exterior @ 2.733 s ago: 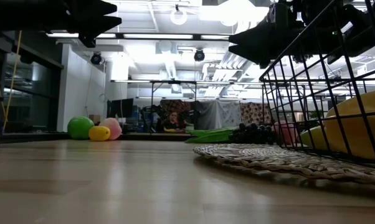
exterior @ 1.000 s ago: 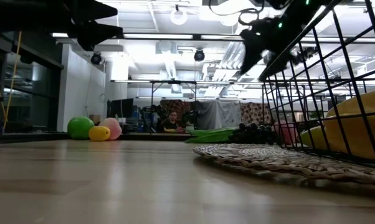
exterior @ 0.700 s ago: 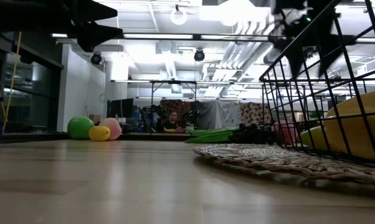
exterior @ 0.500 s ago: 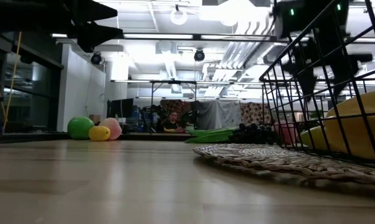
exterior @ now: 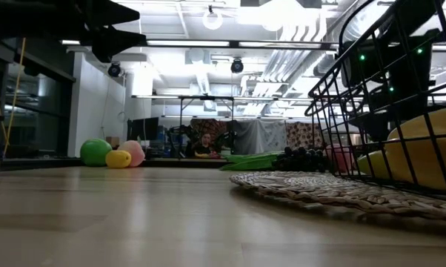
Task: Build produce basket
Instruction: Put the mangosteen into the wire basket
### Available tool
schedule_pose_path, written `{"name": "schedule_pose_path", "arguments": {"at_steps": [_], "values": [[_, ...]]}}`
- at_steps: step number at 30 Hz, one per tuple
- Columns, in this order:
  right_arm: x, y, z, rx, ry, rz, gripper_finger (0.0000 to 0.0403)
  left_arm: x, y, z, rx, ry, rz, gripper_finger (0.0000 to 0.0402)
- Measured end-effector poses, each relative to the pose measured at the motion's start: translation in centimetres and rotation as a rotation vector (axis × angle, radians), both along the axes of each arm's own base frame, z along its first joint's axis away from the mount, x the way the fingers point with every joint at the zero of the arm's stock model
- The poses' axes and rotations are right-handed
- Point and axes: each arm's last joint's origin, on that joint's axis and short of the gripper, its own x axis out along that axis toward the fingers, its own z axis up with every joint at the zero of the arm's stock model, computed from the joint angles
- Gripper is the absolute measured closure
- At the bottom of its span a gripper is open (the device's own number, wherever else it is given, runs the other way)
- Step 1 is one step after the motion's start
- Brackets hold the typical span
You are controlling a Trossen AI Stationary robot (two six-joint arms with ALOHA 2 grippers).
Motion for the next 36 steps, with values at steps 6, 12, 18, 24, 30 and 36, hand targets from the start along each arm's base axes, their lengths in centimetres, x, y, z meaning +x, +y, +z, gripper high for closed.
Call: {"name": "schedule_pose_path", "arguments": {"at_steps": [6, 12, 18, 24, 30, 36], "values": [[-0.4, 0.0, -0.6, -0.011, 0.005, -0.023, 0.0061, 0.0, 0.0, 0.0, 0.001, 0.000, 0.000, 0.0074], [-0.3, -0.1, -0.6, -0.043, -0.002, -0.017, 0.0061, 0.0, 0.0, 0.0, 0.001, 0.000, 0.000, 0.0074], [-0.3, -0.1, -0.6, -0.059, 0.003, -0.014, 0.0099, 0.0, 0.0, 0.0, 0.001, 0.000, 0.000, 0.0074], [-0.2, -0.2, -0.4, -0.090, 0.017, 0.021, 0.0174, 0.0, 0.0, 0.0, 0.001, 0.000, 0.000, 0.0074], [2.3, -0.4, 3.5, -0.268, -0.049, 0.211, 0.0180, 0.0, 0.0, 0.0, 0.001, 0.000, 0.000, 0.0074], [5.6, 0.4, 7.7, -0.504, -0.270, 0.510, 0.0178, 0.0, 0.0, 0.0, 0.001, 0.000, 0.000, 0.0074]]}}
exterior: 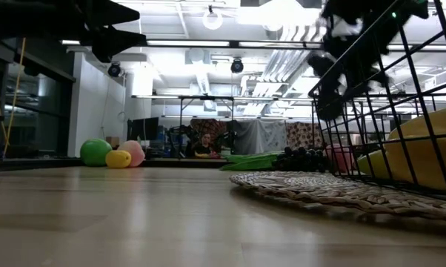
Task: Build produce basket
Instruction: Put the mangosteen into the wire basket
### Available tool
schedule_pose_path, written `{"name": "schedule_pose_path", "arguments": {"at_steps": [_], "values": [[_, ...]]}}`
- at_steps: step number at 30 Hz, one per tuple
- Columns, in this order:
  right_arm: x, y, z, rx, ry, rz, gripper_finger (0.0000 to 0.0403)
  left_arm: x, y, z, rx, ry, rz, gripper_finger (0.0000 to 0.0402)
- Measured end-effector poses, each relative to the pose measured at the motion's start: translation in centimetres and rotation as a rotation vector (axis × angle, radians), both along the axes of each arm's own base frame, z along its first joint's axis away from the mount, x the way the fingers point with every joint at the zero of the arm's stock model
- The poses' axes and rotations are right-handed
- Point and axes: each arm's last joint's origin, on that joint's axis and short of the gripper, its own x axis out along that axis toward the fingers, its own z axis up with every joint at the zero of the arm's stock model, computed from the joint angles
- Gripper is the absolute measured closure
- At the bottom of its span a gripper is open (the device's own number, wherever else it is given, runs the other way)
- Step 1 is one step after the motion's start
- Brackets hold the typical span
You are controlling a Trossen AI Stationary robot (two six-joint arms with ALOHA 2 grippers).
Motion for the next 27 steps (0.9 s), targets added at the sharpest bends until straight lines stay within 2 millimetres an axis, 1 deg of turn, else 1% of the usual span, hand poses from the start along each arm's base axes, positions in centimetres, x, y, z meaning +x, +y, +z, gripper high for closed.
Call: {"name": "schedule_pose_path", "arguments": {"at_steps": [3, 6, 8, 10, 13, 18, 27], "values": [[1.4, 0.7, 0.1, -0.087, -0.126, 0.187, 0.0182, 0.0, 0.0, 0.0, 0.000, 0.000, -0.001, 0.0074], [2.4, 1.2, -0.5, -0.151, -0.296, 0.454, 0.0182, 0.0, 0.0, 0.1, 0.002, -0.006, -0.015, 0.0074], [2.5, 1.6, -0.9, -0.206, -0.422, 0.642, 0.0178, 0.0, -0.1, 0.2, 0.004, -0.017, -0.038, 0.0074], [2.4, 1.8, -1.0, -0.268, -0.536, 0.757, 0.0175, 0.0, -0.2, 0.3, 0.004, -0.029, -0.072, 0.0074], [2.1, 1.9, -0.6, -0.353, -0.627, 0.836, 0.0173, 0.0, -0.3, 0.4, -0.005, -0.044, -0.116, 0.0074], [2.2, 2.1, -0.8, -0.393, -0.587, 0.900, 0.0174, 0.1, -0.4, 0.4, 0.005, -0.041, -0.130, 0.0074], [2.2, 2.1, -0.9, -0.386, -0.579, 0.910, 0.0173, 0.1, -0.4, 0.4, 0.000, -0.047, -0.127, 0.0074]]}}
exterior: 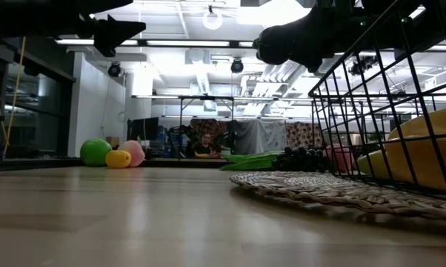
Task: Build produce basket
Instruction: Put the mangosteen into the wire basket
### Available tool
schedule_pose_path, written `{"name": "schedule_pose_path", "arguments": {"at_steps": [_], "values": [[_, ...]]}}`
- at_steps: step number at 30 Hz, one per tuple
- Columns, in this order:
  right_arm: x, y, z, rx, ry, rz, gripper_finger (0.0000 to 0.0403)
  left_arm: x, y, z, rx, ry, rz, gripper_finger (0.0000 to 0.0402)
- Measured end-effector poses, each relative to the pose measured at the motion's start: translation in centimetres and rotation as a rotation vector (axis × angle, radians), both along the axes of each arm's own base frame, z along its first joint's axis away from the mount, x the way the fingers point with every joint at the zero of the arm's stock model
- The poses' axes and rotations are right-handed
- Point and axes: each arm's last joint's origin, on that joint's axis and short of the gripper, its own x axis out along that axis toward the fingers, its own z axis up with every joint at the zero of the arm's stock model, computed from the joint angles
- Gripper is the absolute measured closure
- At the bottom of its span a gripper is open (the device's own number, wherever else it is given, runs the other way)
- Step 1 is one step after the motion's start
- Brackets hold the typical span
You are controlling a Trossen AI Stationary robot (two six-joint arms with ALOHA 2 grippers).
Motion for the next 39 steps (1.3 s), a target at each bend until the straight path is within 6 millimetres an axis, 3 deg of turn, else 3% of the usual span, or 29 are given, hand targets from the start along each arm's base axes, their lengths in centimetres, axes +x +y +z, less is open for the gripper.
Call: {"name": "schedule_pose_path", "arguments": {"at_steps": [6, 13, 27, 30, 33, 39], "values": [[0.0, 0.0, 0.0, 0.000, 0.000, 0.001, 0.0172, 0.0, 0.1, 0.0, -0.003, 0.000, 0.032, 0.0074], [0.0, 0.0, 0.0, 0.000, 0.001, 0.001, 0.0171, 0.1, 0.6, -0.4, -0.032, 0.026, 0.210, 0.0074], [0.0, 0.1, 0.0, -0.007, 0.006, 0.018, 0.0171, 1.0, 0.7, -1.3, 0.030, 0.106, 0.182, 0.0074], [0.3, 0.4, 0.8, -0.006, 0.021, 0.028, 0.0171, 1.0, 0.6, -1.2, 0.030, 0.099, 0.182, 0.0074], [0.9, 1.2, 1.9, 0.001, 0.116, 0.037, 0.0171, 1.0, 0.6, -1.2, 0.030, 0.099, 0.182, 0.0074], [0.8, 4.3, 4.4, 0.068, 0.512, 0.030, 0.0171, 1.0, 0.6, -1.2, 0.030, 0.100, 0.182, 0.0074]]}}
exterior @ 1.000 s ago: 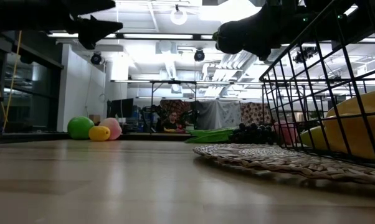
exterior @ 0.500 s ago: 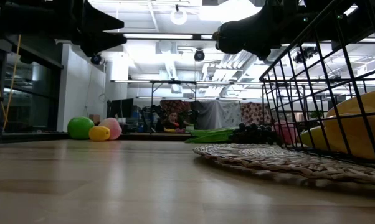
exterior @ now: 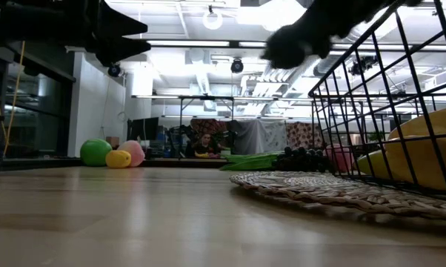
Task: Build produce basket
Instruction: Put the mangosteen into the wire basket
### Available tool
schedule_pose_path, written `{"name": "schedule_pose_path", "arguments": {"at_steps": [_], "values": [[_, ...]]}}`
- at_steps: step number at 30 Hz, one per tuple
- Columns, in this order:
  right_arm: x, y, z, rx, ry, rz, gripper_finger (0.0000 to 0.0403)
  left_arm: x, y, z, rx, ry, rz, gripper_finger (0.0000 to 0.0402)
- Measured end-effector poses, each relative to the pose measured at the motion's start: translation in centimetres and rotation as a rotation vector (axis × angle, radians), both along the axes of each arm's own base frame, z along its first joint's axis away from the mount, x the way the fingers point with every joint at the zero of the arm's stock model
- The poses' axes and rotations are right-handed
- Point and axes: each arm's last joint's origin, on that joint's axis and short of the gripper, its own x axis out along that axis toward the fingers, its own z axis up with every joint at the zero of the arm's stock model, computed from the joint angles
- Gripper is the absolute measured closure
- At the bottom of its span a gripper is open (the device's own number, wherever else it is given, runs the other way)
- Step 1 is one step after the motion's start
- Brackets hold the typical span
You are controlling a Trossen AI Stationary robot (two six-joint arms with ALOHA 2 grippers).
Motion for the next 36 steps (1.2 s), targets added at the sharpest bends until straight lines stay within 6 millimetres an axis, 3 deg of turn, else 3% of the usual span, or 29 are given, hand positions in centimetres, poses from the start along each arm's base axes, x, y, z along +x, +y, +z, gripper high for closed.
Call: {"name": "schedule_pose_path", "arguments": {"at_steps": [6, 10, 15, 25, 29, 36], "values": [[-3.0, 3.7, 3.2, 0.117, 0.286, -0.100, 0.0171, 0.0, 0.0, 0.0, -0.003, 0.000, 0.000, 0.0074], [-4.9, 5.7, 3.4, 0.203, 0.381, -0.161, 0.0171, 0.0, 0.0, 0.0, -0.011, -0.003, -0.001, 0.0074], [-6.0, 7.0, 1.0, 0.244, 0.426, -0.229, 0.0171, 0.0, 0.0, 0.0, -0.023, -0.007, -0.001, 0.0073], [-5.6, 5.8, -5.3, 0.310, 0.396, -0.338, 0.0171, 0.0, 0.0, 0.0, -0.028, -0.009, -0.001, 0.0074], [-5.5, 5.3, -6.4, 0.352, 0.403, -0.343, 0.0169, 0.0, 0.0, 0.0, -0.028, -0.009, -0.001, 0.0073], [-5.3, 5.4, -6.4, 0.389, 0.383, -0.346, 0.0143, 0.0, 0.0, 0.0, -0.028, -0.009, -0.001, 0.0074]]}}
